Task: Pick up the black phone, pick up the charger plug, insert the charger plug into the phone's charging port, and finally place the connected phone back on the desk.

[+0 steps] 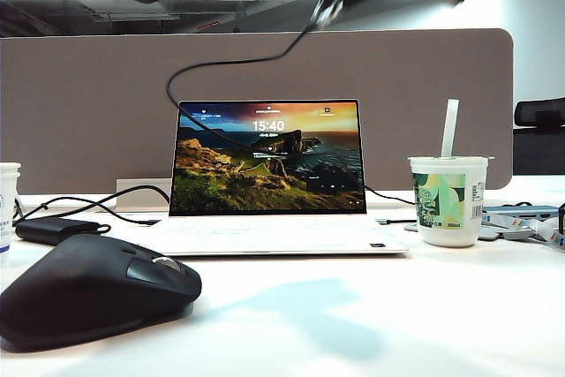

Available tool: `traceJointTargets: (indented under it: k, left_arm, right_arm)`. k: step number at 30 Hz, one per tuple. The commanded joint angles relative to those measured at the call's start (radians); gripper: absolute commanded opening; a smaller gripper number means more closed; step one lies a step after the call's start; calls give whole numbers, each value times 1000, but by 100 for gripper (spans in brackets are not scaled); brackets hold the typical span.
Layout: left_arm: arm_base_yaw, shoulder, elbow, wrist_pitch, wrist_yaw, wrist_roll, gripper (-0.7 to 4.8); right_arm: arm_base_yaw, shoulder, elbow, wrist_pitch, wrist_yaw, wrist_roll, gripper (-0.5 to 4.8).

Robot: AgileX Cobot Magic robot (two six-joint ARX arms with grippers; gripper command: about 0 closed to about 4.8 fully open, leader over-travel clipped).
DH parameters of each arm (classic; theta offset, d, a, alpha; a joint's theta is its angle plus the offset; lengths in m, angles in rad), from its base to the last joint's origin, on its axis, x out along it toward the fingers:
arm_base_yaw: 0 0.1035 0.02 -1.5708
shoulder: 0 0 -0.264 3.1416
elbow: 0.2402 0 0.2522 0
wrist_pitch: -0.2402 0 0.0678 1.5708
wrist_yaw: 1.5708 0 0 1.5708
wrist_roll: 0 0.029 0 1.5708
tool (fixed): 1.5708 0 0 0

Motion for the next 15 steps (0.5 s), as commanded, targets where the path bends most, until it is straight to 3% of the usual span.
traceJointTargets:
  k: [1,3,7,12,15]
  left_arm:
    - [-1,-4,8,41,6,2,-6]
    - [-1,-4,8,40,6,2,-6]
    - [-1,-4,8,41,2,2,-6]
    - [-1,-4,8,41,2,1,-6]
    - [-1,-4,8,43,2,1,-6]
  right_arm:
    - [-28,-43,3,47,-68,-8,-7]
    - [-44,-60,3,53,-107,-8,-8]
    - [-47,-65,2,35,-88,-57,-8]
    - [-27,-47,1,-5,24,-243,-8]
    - [-22,-19,1,-50,93,-266,-8]
